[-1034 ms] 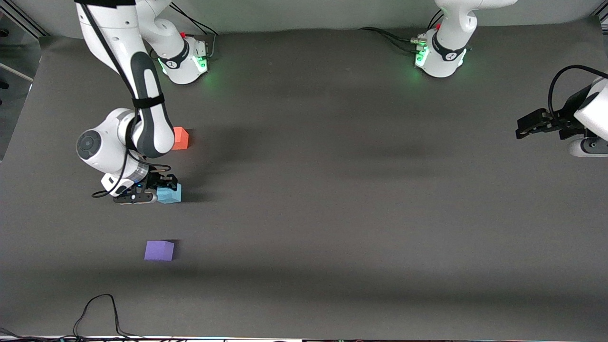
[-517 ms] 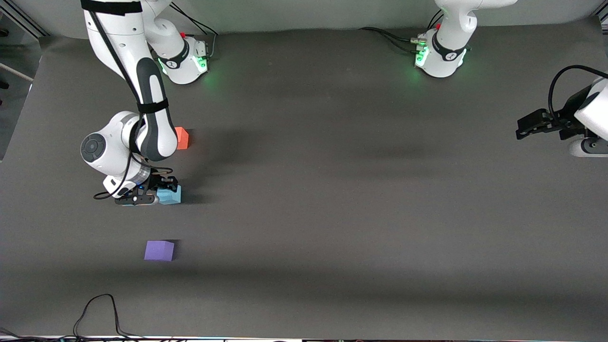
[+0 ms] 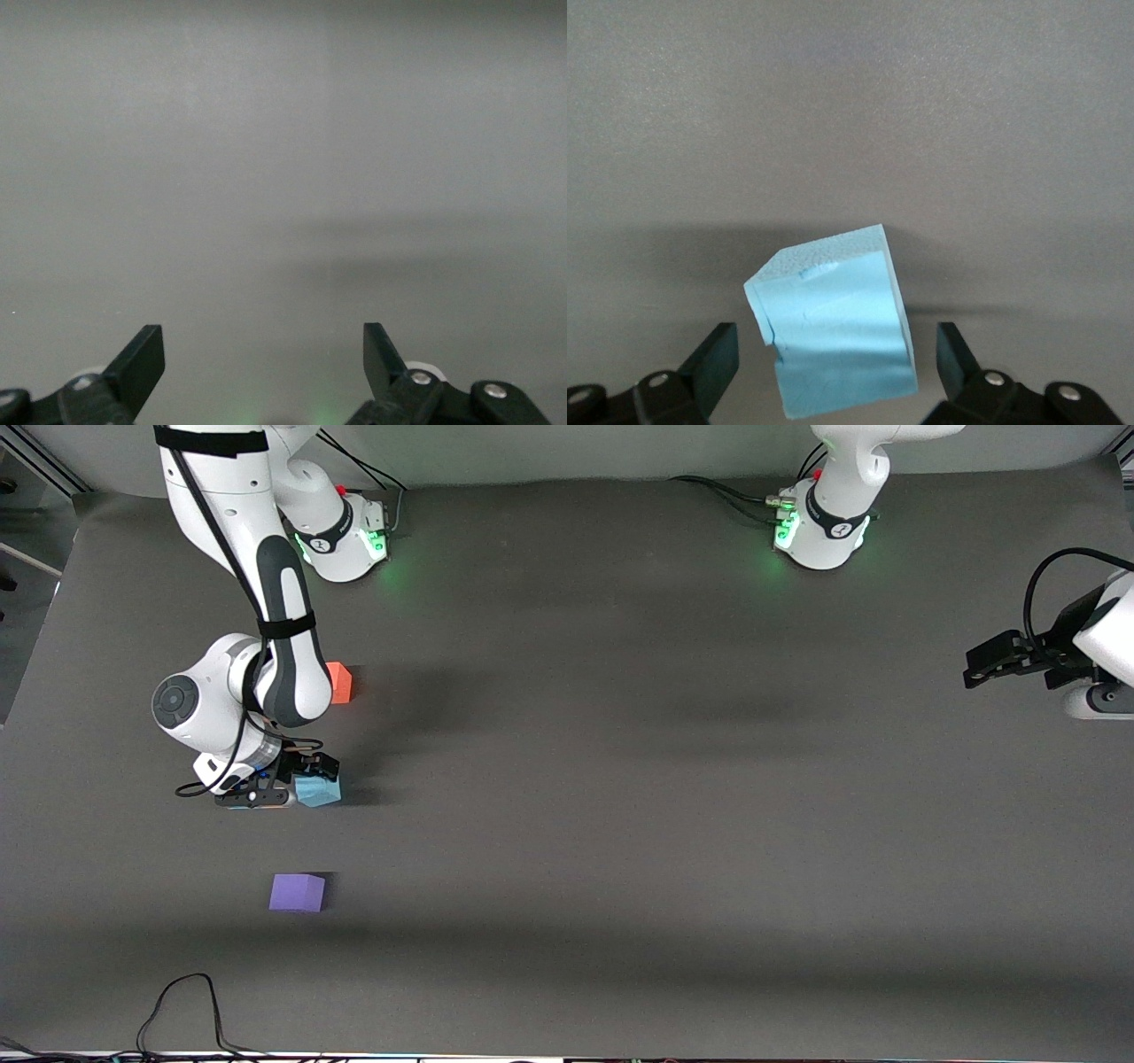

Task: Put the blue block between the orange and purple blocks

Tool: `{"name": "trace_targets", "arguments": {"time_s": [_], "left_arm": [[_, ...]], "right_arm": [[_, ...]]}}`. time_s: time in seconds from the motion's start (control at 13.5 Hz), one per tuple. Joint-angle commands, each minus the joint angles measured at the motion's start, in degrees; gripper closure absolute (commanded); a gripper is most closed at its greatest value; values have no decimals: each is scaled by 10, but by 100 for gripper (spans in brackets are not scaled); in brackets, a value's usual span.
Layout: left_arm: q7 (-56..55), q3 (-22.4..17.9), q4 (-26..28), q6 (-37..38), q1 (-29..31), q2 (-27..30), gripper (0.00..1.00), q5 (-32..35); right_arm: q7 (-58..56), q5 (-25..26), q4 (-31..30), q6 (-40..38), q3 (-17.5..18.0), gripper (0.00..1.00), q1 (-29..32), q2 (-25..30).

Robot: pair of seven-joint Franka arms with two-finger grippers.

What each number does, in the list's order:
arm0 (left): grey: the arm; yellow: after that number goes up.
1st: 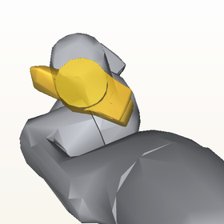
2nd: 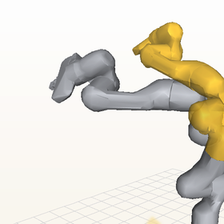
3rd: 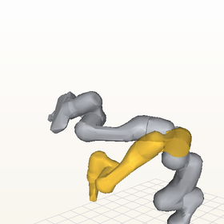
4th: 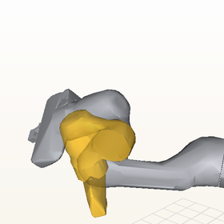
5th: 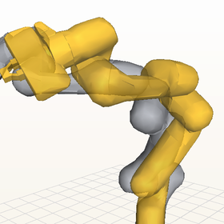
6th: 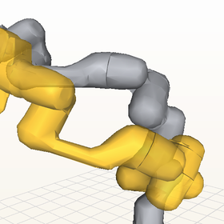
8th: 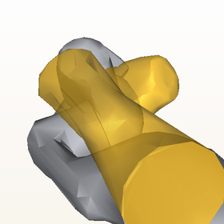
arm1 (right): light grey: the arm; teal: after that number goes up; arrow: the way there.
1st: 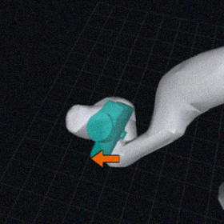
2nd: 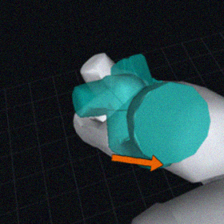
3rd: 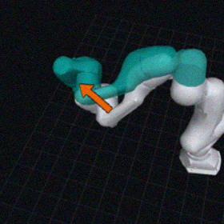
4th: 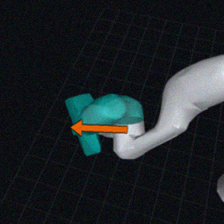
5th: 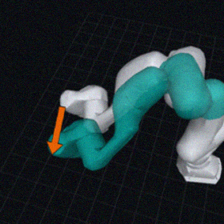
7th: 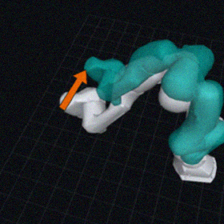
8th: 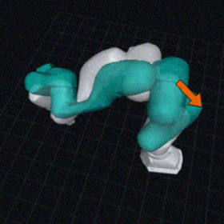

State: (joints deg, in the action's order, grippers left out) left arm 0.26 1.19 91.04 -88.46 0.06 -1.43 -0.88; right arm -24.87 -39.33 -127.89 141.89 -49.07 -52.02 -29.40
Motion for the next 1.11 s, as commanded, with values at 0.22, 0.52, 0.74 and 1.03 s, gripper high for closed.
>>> {"name": "trace_targets", "arguments": {"time_s": [0.22, 0.52, 0.74, 1.03], "left_arm": [[4, -2, 9, -13, -3, 7, 0, 7], [4, -2, 9, -14, -3, 7, 0, 7], [4, -2, 9, -14, -2, 7, 0, 7], [4, -2, 9, -14, -2, 7, 0, 7]], "right_arm": [[-12, -17, 40, -76, -30, 0, -6, 47], [-16, 4, 164, -257, -127, 0, -11, 57], [24, 55, 249, -354, -153, 0, -11, 77], [136, 179, 366, -460, 29, 0, 141, 156]]}}
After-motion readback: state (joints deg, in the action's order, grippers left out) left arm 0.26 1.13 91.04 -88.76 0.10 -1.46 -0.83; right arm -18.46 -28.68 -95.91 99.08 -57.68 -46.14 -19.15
